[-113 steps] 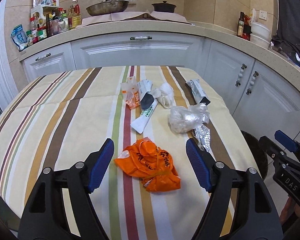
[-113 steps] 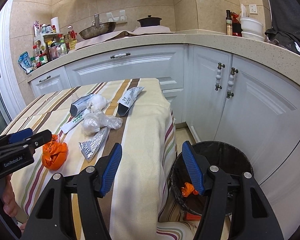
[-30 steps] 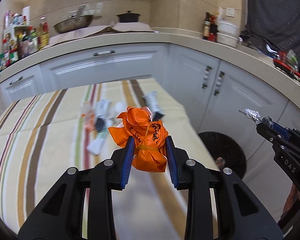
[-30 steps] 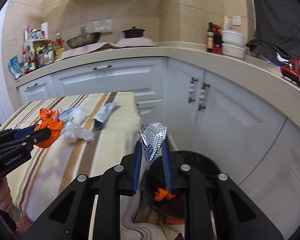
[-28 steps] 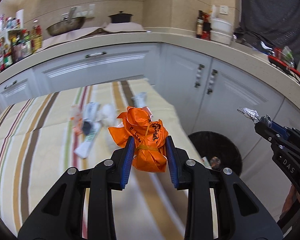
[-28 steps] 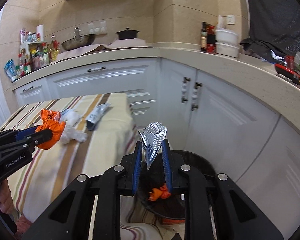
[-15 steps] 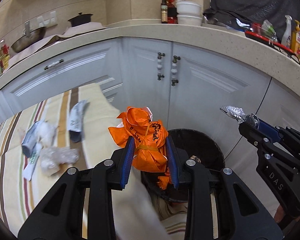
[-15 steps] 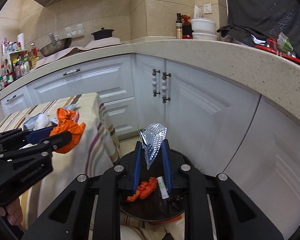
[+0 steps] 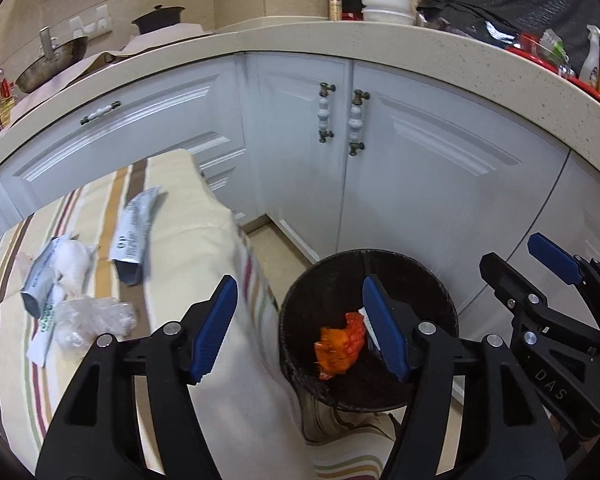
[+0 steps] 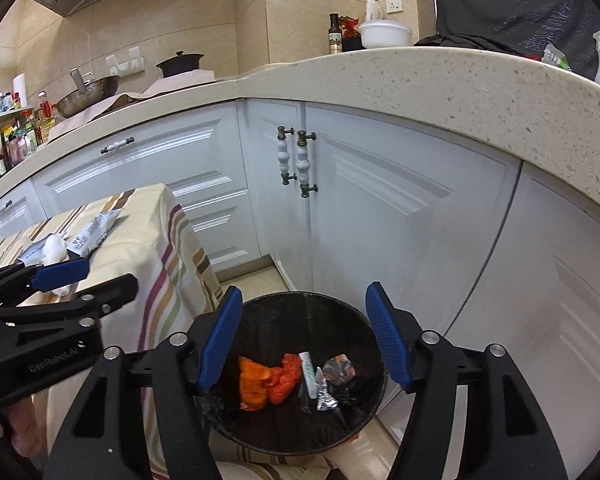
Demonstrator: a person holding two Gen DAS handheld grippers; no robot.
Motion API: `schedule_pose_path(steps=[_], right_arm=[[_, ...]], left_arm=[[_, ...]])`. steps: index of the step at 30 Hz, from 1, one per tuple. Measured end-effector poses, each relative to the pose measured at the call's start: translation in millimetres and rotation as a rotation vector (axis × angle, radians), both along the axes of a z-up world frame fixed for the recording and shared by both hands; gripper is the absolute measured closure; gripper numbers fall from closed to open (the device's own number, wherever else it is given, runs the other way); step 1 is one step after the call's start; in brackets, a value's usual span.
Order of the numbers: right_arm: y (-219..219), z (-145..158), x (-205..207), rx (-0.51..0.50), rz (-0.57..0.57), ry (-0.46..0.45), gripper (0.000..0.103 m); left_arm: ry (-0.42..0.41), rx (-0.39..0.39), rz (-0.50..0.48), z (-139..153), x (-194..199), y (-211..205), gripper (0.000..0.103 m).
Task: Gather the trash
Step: 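Carry the orange bag and foil packet over the bin and release both, then move both tools back over the remaining table trash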
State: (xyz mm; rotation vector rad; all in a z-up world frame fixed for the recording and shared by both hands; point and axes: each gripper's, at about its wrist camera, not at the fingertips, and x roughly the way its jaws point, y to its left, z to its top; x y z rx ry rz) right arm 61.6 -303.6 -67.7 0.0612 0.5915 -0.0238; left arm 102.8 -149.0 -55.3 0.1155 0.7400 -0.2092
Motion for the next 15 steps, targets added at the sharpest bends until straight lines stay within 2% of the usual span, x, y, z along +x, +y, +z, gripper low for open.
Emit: schedule_pose_path(steps=[6,15], right_arm=[[27.5,10.3,1.0,0.009,0.059,-0.025,0.036],[92.2,18.0,6.6,0.012,0.206,-0.036,0.035]], left_arm=[[-0.042,-0.002,0.080,13.2,-15.1,47.4,0.037],[-0.071,0.007,0.261,26.6,-42.3,142.9,0.037]])
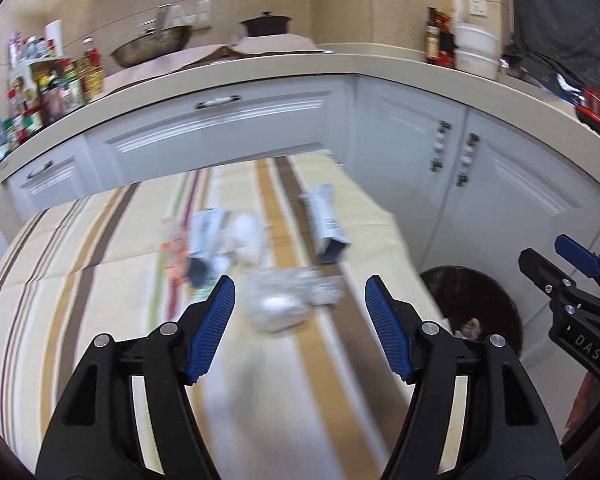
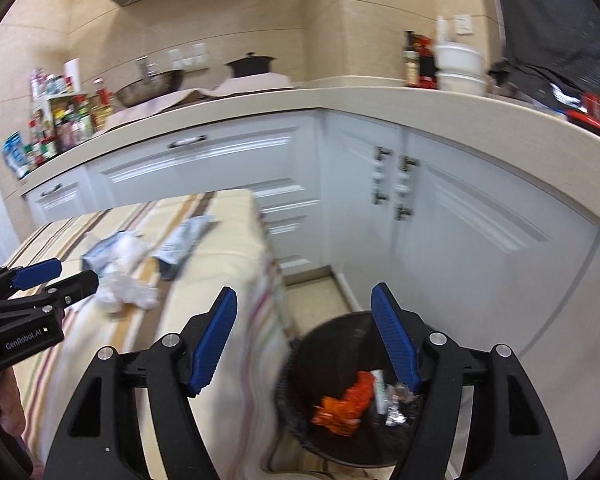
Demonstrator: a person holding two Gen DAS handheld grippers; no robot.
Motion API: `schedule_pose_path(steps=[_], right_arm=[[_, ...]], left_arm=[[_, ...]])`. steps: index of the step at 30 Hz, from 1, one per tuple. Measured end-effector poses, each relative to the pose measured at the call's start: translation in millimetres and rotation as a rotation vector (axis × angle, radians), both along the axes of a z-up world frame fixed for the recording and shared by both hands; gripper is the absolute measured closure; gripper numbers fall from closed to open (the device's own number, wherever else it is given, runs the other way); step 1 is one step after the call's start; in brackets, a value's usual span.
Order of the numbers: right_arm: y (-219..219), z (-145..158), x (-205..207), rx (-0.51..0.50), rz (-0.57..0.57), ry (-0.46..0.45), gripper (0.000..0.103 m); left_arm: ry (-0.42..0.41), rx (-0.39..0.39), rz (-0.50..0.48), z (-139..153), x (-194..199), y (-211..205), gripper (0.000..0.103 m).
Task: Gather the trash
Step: 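Move both tools back over the remaining table trash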
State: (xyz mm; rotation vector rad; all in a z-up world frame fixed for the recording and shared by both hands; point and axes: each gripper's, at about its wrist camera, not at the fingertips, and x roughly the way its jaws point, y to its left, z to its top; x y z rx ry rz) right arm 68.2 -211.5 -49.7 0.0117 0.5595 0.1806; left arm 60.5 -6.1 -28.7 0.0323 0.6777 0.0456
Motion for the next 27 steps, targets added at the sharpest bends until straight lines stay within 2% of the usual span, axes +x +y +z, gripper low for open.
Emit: schedule_pose_path(steps=[7,13,20,27], right_arm=[[57.5,-0.7,3.4,-0.011,0.125,0.010,0.034],[103.2,-1.3,9.3,-0.022,0.213,0.021,0.034],[141.5,-9.5,20.0,-0.043,0.281,0.058,0.033],[163.9,-18.6,36.0,-0.051,0.309,0.125,0.031]], left_arm=[[0.008,0.006,0.165,-2.5,-17.8,74.0,0.037],[0.015,-0.001,0.256,-7.2,-32.8,117.4,0.037],[0.029,-0.020,0.292,-15.3,-37.7,145.4,0.037],[0.042,-0.044,0.300,-23.0,-35.1,154.3,0.037]])
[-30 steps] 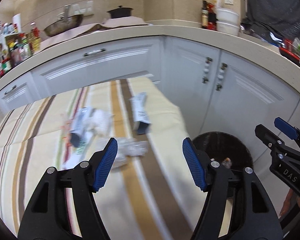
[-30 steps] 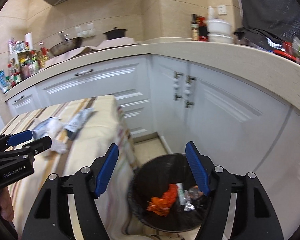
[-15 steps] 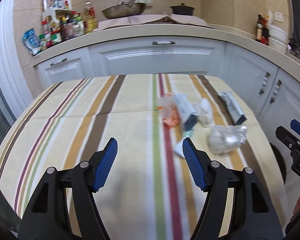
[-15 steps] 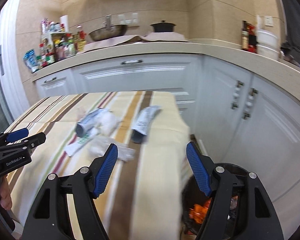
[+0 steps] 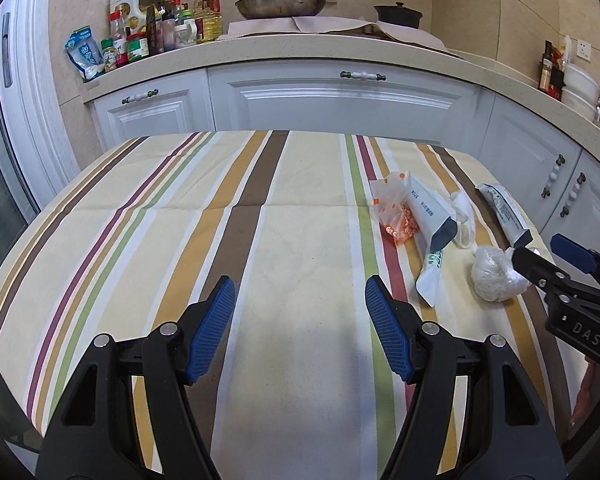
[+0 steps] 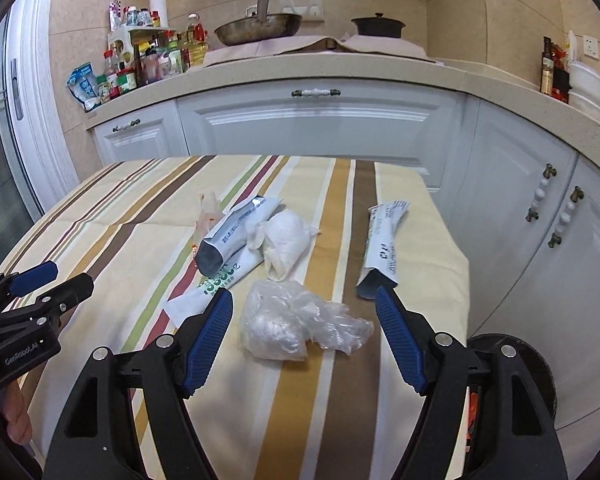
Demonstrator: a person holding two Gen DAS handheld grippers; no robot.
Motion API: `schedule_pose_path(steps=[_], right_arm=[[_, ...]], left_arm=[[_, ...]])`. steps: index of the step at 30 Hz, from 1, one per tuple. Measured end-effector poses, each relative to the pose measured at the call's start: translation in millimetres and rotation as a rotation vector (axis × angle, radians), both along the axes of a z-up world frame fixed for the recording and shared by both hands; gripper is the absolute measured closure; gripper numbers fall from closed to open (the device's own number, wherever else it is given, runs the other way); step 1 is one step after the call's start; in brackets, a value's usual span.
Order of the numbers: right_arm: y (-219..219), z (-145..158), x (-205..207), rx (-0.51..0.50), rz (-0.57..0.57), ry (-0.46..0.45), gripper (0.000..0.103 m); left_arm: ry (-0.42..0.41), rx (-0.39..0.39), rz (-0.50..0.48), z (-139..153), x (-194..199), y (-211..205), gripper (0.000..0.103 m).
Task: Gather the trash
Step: 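Move both tools back over the remaining table trash, then grasp the clear plastic bag with the right gripper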
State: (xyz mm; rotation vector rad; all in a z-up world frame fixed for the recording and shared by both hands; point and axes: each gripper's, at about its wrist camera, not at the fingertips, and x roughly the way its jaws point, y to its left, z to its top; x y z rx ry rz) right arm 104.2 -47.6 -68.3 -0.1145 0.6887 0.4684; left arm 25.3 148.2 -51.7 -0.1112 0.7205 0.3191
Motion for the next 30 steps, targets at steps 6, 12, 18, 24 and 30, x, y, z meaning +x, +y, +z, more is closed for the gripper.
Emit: schedule_pose_path(steps=[6,12,18,24,30], right_arm=[[11.5,-12.5,15.0,-0.042,0.011,0.087,0.031],[17.0,-19.8,12.7,-0.048,0.056,0.129,0.045],[6.1,-10.0,-1.5,-0.030,0.060,0.078,0.047],[-19.3,6.1,-16.8,-0.020,0.039,0.005,0.047],[-52.2,8.8,-18.7,-0.033,-0.029,-0.025,0.047]], left_arm=[[0.001,-0.019,-0.012,-2.5,5.3,0.8,0.037],[0.006,-0.030,-0.034,-5.3,9.5,-5.6,0.032],[0.013,-0.051,-0.086,-9.5,16.1,-21.4,0.032],[0.034,-0.055,-0.129,-14.2,31.8,-39.9,0.032],[0.064,-0.049,-0.157,-19.7,47.2,-56.5,0.032]])
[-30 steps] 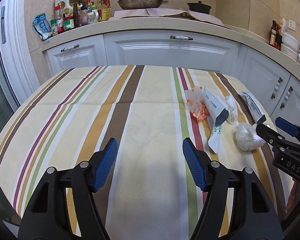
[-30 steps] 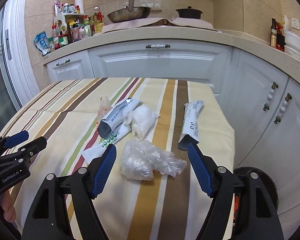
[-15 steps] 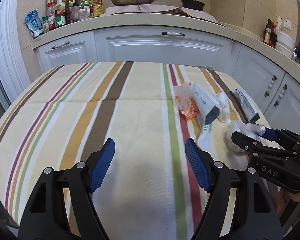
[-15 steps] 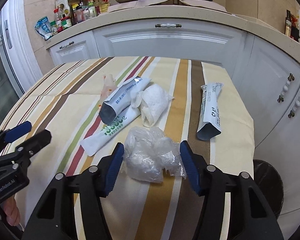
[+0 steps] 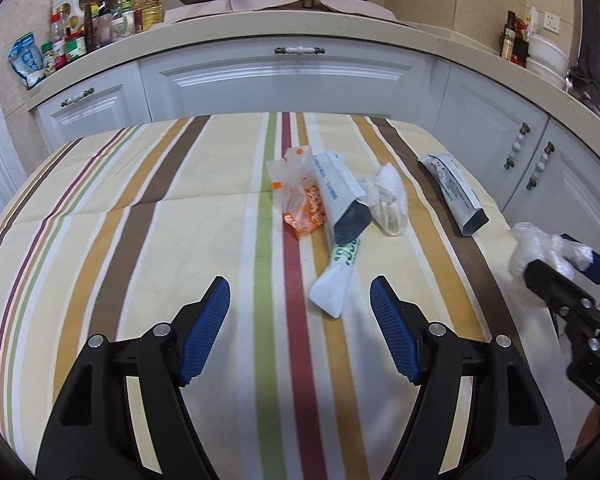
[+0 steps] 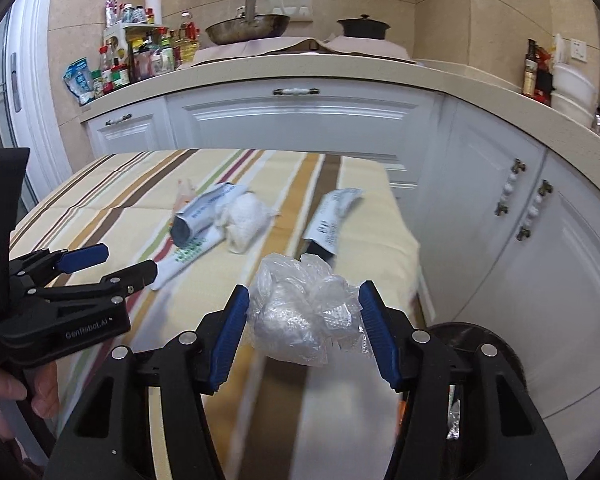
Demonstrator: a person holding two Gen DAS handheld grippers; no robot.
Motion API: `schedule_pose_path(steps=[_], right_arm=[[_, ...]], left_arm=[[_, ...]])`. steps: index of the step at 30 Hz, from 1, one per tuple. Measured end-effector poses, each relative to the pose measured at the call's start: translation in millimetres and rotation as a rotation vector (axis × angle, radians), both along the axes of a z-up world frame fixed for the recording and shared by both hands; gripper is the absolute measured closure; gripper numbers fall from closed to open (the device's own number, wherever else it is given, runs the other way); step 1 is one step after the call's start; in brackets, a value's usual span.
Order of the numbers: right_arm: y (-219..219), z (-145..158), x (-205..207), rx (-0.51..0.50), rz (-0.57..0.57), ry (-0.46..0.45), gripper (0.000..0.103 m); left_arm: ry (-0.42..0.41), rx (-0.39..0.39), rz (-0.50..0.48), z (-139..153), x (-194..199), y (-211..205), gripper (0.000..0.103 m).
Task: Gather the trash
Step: 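Grasp the clear plastic bag with the right gripper, then grasp the green-printed white tube with the left gripper while the right gripper holds the clear bag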
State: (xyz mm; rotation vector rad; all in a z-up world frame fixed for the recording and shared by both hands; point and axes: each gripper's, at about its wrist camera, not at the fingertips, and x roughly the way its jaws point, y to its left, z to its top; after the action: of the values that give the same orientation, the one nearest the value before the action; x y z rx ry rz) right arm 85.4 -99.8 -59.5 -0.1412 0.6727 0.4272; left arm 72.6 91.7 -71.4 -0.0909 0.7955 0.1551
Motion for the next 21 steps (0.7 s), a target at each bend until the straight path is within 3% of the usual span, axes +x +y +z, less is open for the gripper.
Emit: schedule_pose_path(steps=[4,6,12,13,15,16,21], right_arm=[[-17.8,-4.6,2.8,0.015,-0.037,0.009,0.047],[-23.6,-7.2,2.8,0.023,-0.047,0.015,0.047],[-30.2,-13.0,5.2,0.037,-0.057,0.025,0.047],[-29.9,-13.6,5.8,0.038,-0.056,0.026,0.047],[-30.1,-14.4,6.0,0.038,-0.057,0.027,0.047],[-30.4,-14.2,5.9,0.038,-0.056,0.027,0.047],[-29.8,-15.6,5.5,0.037,-0.055,0.028,0.047]], left_arm=[[0.033,-0.005,-0.008,-7.3,9.0,-5.9,0.034],[0.048,-0.008,-0.017,-11.0,11.9,-7.3,0.042],[0.089,-0.039,-0.042,-19.2,17.6,-9.3,0.075],[0.087,-0.042,-0.046,-19.1,17.2,-9.3,0.084],[0.085,-0.044,-0.061,-18.8,16.1,-10.8,0.090],[0.082,-0.052,-0.073,-18.5,15.0,-11.2,0.099],[0.069,-0.065,-0.089,-16.3,7.7,-12.0,0.099]])
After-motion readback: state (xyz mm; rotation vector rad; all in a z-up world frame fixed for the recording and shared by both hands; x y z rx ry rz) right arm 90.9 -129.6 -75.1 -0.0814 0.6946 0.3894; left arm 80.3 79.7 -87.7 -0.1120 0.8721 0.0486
